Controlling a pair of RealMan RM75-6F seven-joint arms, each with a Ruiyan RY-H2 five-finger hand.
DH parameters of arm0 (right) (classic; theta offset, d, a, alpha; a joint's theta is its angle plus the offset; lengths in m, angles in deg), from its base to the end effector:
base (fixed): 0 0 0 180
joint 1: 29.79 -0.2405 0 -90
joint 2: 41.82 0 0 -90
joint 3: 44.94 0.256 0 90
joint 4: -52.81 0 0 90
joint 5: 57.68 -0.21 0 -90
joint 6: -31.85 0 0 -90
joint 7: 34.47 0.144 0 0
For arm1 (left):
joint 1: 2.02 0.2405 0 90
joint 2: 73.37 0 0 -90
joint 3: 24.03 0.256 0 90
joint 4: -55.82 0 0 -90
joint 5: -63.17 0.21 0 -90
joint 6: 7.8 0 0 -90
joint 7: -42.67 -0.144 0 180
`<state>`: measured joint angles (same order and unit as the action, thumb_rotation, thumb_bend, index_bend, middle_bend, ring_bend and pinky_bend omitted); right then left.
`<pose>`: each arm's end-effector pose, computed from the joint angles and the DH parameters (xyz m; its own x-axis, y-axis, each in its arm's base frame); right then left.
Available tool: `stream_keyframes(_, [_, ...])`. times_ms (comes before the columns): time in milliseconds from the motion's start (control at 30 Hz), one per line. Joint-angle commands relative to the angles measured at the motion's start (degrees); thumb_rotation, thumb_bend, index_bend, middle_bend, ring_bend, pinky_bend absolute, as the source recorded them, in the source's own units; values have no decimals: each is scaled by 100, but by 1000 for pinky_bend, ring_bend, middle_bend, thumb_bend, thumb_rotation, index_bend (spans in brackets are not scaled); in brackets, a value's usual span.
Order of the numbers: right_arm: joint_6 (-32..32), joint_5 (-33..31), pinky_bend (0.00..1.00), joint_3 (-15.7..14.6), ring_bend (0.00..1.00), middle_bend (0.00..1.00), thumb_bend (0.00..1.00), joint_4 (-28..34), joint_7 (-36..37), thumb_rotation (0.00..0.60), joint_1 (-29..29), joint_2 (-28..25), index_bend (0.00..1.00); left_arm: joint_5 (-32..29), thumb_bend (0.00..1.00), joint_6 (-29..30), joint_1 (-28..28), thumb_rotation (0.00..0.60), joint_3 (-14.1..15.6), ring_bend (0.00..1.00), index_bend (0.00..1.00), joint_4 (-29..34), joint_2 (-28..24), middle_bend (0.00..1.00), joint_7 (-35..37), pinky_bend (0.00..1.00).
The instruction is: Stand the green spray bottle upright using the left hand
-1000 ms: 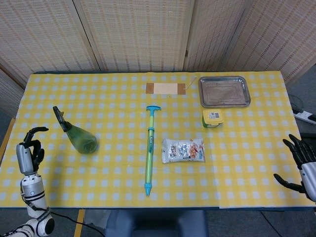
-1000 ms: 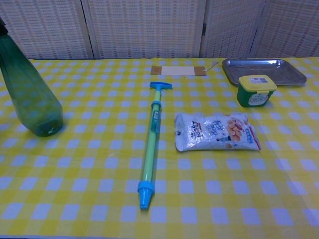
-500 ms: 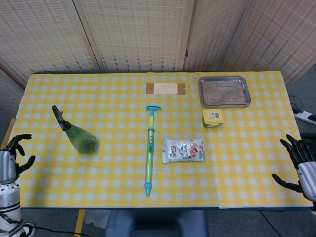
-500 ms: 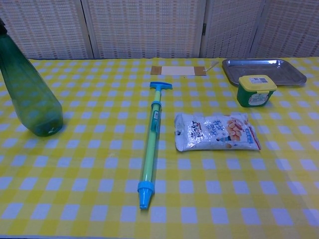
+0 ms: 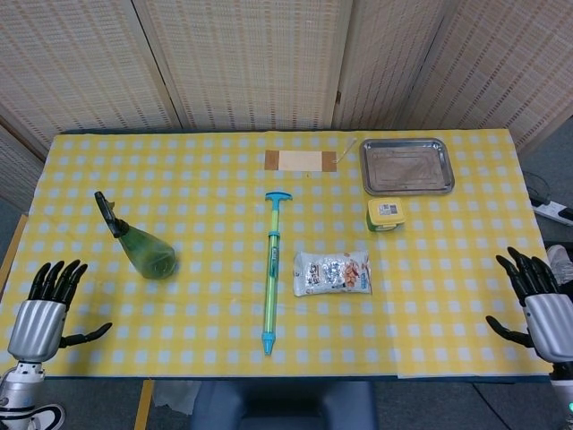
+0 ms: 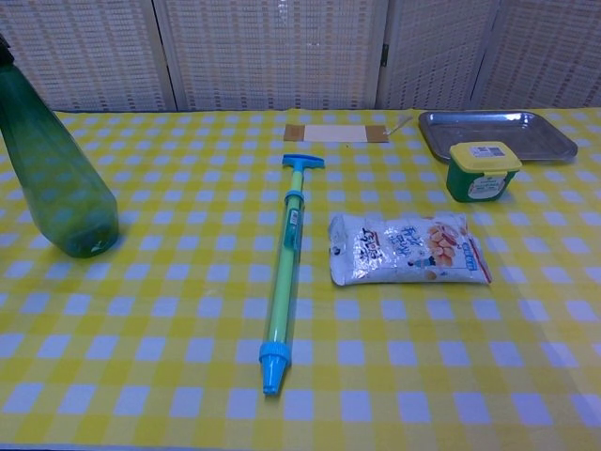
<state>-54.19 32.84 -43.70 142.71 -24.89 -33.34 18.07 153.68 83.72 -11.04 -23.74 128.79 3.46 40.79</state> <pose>-0.3196 -0.1685 0.1809 0.3546 -0.0264 0.9346 -0.9339 -0.0590 0.3527 -0.3253 0.1964 0.1193 0.5207 -0.1050 0.8472 0.8353 -0.1424 -0.5310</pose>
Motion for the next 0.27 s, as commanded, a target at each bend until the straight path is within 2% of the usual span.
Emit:
stream_keyframes(33, [29, -37, 0, 9, 6, 0, 240, 25, -79, 600, -8, 27, 0, -57, 124, -113, 52, 278, 18, 0, 59, 479, -272, 74, -281, 0])
stream_keyframes(267, [1, -4, 0, -7, 7, 0, 240, 49, -196, 600, 8, 55, 0, -260, 127, -314, 61, 305, -68, 0, 57, 783, -400, 74, -407, 0])
